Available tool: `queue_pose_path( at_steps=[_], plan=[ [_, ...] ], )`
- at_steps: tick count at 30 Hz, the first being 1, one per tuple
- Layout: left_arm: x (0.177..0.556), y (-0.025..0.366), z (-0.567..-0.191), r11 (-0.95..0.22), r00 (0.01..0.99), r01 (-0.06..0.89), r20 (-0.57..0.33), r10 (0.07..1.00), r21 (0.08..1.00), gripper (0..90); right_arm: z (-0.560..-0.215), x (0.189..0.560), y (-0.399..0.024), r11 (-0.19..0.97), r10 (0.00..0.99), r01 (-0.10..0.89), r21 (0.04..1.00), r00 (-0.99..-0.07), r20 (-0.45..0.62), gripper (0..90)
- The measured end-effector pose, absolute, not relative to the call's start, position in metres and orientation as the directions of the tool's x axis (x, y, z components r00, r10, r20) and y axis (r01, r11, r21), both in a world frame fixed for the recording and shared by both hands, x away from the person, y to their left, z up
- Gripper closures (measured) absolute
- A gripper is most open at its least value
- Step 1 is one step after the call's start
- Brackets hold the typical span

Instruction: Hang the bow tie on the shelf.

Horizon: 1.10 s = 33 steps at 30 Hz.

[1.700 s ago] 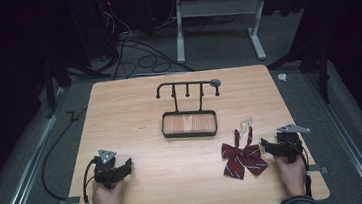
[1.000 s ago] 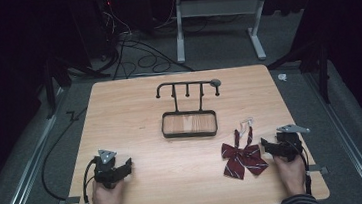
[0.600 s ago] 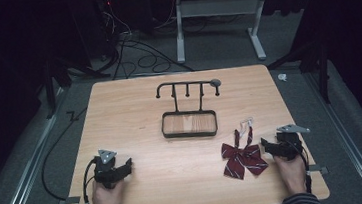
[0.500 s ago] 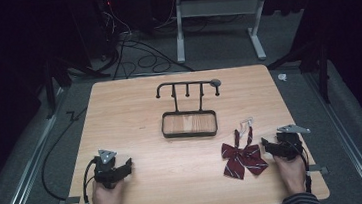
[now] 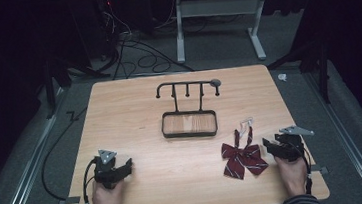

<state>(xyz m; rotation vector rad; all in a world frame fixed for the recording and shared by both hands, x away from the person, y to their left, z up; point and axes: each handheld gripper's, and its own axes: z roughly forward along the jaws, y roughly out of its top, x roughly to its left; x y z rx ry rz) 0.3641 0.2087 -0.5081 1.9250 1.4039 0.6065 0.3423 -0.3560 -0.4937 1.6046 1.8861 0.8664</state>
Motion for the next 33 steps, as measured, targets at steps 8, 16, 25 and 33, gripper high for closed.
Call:
queue_pose_path(
  at_steps=[8, 16, 25, 33],
  plan=[
    [0.364, 0.209, -0.508, -0.198, 0.315, 0.637, -0.017, 0.949, 0.745, 28.8, -0.487, 0.342, -0.348, 0.098, 0.982, 0.634, 0.767, -0.189, 0.031, 49.0],
    [0.364, 0.209, -0.508, -0.198, 0.315, 0.637, -0.017, 0.949, 0.745, 28.7, -0.477, 0.349, -0.34, 0.114, 0.977, 0.635, 0.764, -0.21, 0.029, 51.7],
    [0.364, 0.209, -0.508, -0.198, 0.316, 0.637, -0.018, 0.949, 0.745, 28.6, -0.471, 0.358, -0.335, 0.117, 0.974, 0.639, 0.76, -0.223, 0.037, 55.1],
    [0.364, 0.208, -0.508, -0.199, 0.317, 0.637, -0.018, 0.948, 0.745, 28.6, -0.469, 0.371, -0.333, 0.111, 0.975, 0.648, 0.754, -0.217, 0.043, 56.8]
  ],
)
